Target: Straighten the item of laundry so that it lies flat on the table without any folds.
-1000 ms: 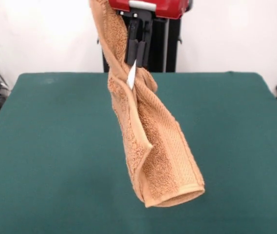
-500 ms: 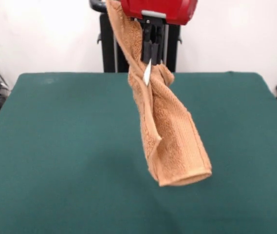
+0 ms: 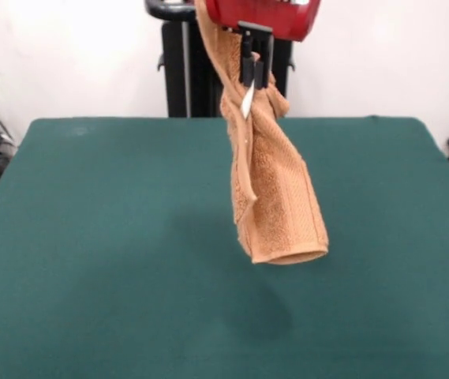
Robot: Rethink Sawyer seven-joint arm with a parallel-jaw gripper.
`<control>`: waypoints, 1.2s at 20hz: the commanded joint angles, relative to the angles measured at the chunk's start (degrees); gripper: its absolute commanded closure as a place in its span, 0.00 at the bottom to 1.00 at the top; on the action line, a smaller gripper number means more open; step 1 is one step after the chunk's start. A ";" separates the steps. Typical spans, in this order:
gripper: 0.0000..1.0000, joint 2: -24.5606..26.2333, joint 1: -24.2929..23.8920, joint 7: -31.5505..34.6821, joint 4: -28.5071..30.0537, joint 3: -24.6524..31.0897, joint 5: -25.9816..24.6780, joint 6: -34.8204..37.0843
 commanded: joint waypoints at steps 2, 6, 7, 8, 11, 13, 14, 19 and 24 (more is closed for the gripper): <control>1.00 0.86 2.24 2.86 7.53 3.15 -0.88 -5.47; 1.00 1.12 2.21 0.68 7.68 3.07 -5.27 -14.27; 1.00 1.22 2.41 -0.02 7.18 2.70 -7.17 -15.75; 1.00 1.43 2.59 -0.72 6.38 2.23 -9.15 -16.97; 1.00 2.24 2.38 -3.14 3.66 1.63 -13.19 -17.44; 1.00 2.30 2.46 -4.16 1.75 1.38 -15.39 -16.90; 1.00 2.31 2.34 -4.39 1.39 1.56 -15.80 -16.89; 1.00 3.11 0.19 -6.21 0.13 4.25 -17.87 -19.48; 1.00 4.52 -3.68 -10.54 0.83 9.25 -17.79 -21.01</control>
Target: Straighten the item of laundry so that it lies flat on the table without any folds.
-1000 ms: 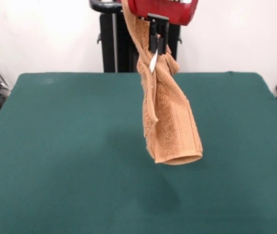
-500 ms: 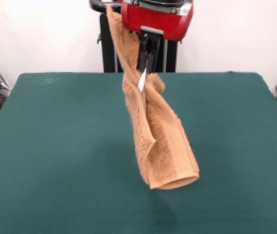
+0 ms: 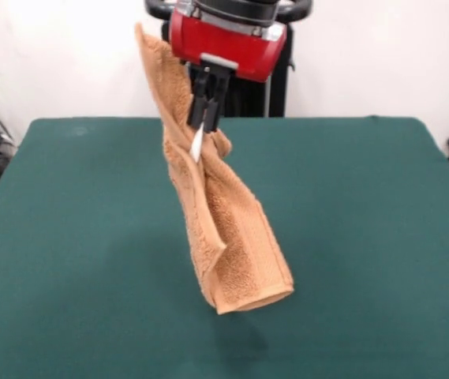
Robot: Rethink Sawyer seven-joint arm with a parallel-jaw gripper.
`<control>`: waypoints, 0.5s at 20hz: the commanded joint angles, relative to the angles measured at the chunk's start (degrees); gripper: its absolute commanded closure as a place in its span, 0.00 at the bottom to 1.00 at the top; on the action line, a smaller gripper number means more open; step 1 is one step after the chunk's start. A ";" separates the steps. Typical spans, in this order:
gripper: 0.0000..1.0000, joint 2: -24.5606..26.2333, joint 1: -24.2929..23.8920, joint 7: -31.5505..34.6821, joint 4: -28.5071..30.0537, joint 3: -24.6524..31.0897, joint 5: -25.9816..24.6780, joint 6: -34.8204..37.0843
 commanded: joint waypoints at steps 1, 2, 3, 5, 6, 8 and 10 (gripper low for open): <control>1.00 4.36 -4.33 -10.71 0.99 9.75 -2.08 -3.83; 1.00 4.34 -4.60 -10.44 1.41 10.33 -1.85 -3.69; 1.00 4.25 -4.64 -9.62 1.83 10.65 -1.49 -3.30; 1.00 3.94 -4.56 -8.08 2.63 11.23 -1.06 -2.72; 1.00 3.77 -4.57 -7.13 3.30 11.62 -0.40 -2.36; 1.00 3.40 -4.39 -4.72 5.12 12.36 1.16 -2.35; 1.00 2.81 -3.03 -0.37 6.72 11.80 2.53 -2.53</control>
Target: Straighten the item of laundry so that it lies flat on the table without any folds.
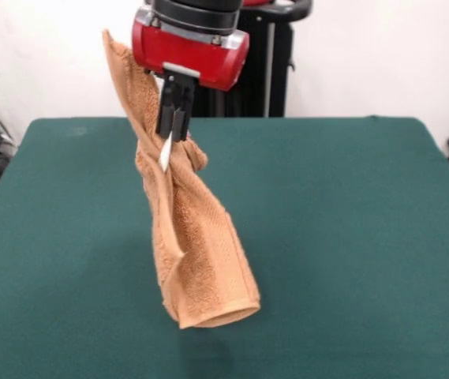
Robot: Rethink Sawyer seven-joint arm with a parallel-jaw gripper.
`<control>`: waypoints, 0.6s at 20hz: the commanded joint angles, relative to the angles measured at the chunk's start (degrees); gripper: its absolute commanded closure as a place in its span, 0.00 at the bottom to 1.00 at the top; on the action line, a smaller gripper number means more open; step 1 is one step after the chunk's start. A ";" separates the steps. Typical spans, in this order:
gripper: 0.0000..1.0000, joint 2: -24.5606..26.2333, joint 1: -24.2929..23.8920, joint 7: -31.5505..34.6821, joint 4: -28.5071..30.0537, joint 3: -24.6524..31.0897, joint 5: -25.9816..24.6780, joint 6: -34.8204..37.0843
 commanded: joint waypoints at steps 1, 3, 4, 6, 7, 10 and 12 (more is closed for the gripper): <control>1.00 2.29 3.32 2.29 7.40 7.52 4.46 -1.76; 1.00 1.80 4.63 7.63 9.07 6.95 7.98 -0.96; 1.00 1.60 5.39 10.21 9.74 6.48 9.79 -0.75; 1.00 1.33 7.34 14.20 10.19 4.95 12.10 -0.14; 1.00 1.25 8.02 15.60 10.49 4.44 13.29 0.11; 1.00 1.28 9.57 16.78 10.83 3.07 15.99 0.37; 1.00 1.70 9.86 16.50 11.52 3.03 18.14 -0.71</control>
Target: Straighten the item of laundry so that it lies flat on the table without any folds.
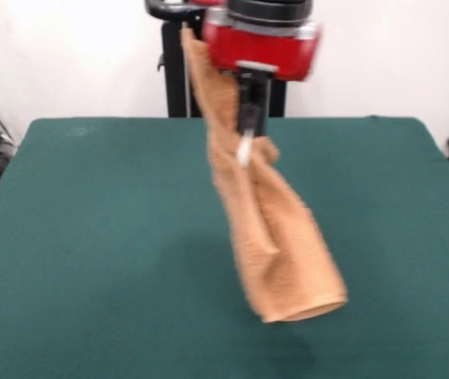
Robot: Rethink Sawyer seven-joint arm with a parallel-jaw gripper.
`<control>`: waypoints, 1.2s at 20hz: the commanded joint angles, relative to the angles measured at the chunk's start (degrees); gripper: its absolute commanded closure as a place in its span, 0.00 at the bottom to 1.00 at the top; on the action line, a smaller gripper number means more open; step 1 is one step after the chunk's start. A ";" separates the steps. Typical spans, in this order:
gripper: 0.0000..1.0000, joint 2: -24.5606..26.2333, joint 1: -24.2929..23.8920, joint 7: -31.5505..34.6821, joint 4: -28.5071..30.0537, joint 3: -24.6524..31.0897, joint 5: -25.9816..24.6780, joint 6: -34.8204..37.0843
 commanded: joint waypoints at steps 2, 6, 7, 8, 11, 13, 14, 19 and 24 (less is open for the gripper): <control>1.00 3.26 6.03 16.42 8.67 2.45 9.97 -2.61; 1.00 4.15 8.00 16.04 7.25 0.64 11.18 -3.20; 1.00 4.18 8.31 15.69 6.97 0.19 11.22 -3.13; 1.00 4.23 7.89 14.26 6.79 0.03 10.89 -3.05; 1.00 5.42 4.34 6.99 6.09 0.65 8.22 -4.16; 1.00 6.08 1.68 2.86 5.59 1.36 6.83 -4.30; 1.00 6.34 0.39 0.89 5.28 1.74 6.21 -4.23; 1.00 4.87 -2.03 -2.24 4.96 1.66 3.80 -2.38; 1.00 4.79 -4.62 -4.25 5.37 3.03 1.50 -1.78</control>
